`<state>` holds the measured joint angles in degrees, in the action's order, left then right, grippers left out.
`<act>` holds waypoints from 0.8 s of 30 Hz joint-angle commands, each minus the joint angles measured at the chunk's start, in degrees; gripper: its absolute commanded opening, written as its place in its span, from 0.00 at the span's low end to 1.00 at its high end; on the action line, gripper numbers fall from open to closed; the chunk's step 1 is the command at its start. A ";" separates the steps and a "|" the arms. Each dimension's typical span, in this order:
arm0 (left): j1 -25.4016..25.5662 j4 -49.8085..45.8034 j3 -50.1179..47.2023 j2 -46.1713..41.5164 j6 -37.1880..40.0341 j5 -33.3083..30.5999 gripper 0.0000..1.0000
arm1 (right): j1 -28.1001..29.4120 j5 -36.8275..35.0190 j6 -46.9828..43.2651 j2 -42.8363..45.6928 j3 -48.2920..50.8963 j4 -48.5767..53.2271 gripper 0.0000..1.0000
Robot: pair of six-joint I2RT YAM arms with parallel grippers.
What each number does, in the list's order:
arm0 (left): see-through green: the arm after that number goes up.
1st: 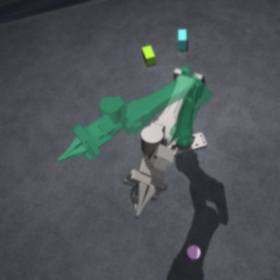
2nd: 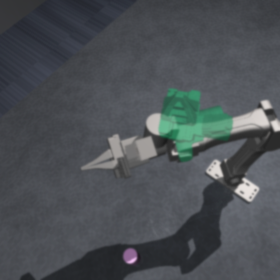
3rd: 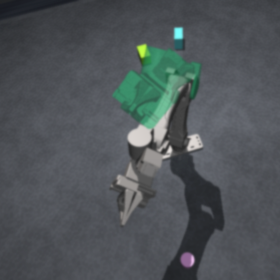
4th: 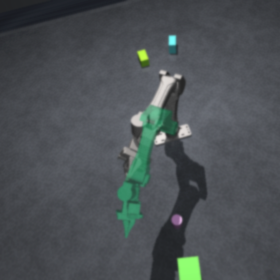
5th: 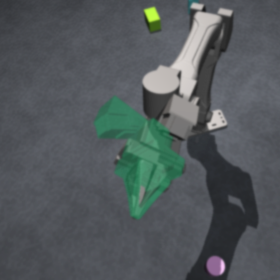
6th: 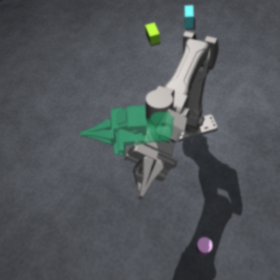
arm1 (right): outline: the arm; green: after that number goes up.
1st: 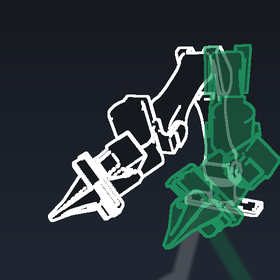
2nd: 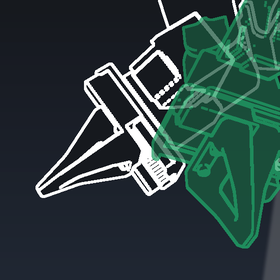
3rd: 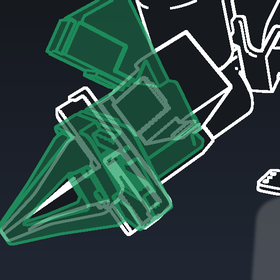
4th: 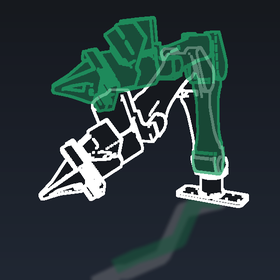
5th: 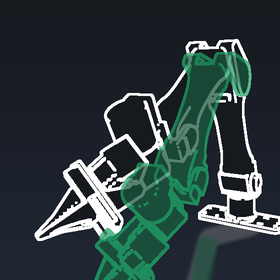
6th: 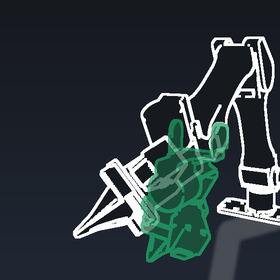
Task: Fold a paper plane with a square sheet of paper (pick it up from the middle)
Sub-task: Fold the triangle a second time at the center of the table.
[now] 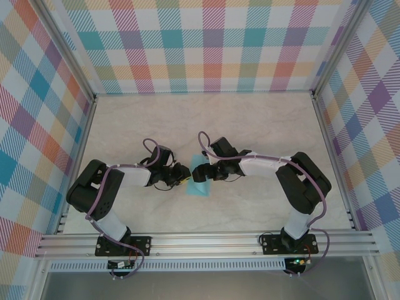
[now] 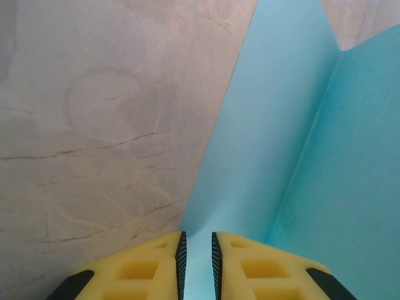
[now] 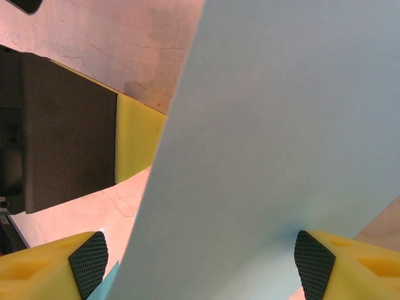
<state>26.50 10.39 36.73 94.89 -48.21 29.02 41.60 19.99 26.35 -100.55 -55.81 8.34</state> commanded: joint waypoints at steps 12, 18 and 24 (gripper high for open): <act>0.39 -3.49 1.68 1.12 2.16 0.16 0.23 | -1.74 3.88 6.51 -3.18 -1.24 -5.01 0.92; 0.39 -2.93 1.35 0.35 1.94 0.93 0.25 | -2.91 6.18 10.37 -5.77 -0.30 -7.71 0.94; 0.37 -3.27 0.63 -1.77 2.04 1.02 0.26 | -3.72 6.97 13.35 -5.96 1.49 -8.94 0.87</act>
<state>26.50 8.91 37.67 94.91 -47.03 29.50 37.93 25.63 37.58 -104.40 -55.86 1.39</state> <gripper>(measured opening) 0.256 0.877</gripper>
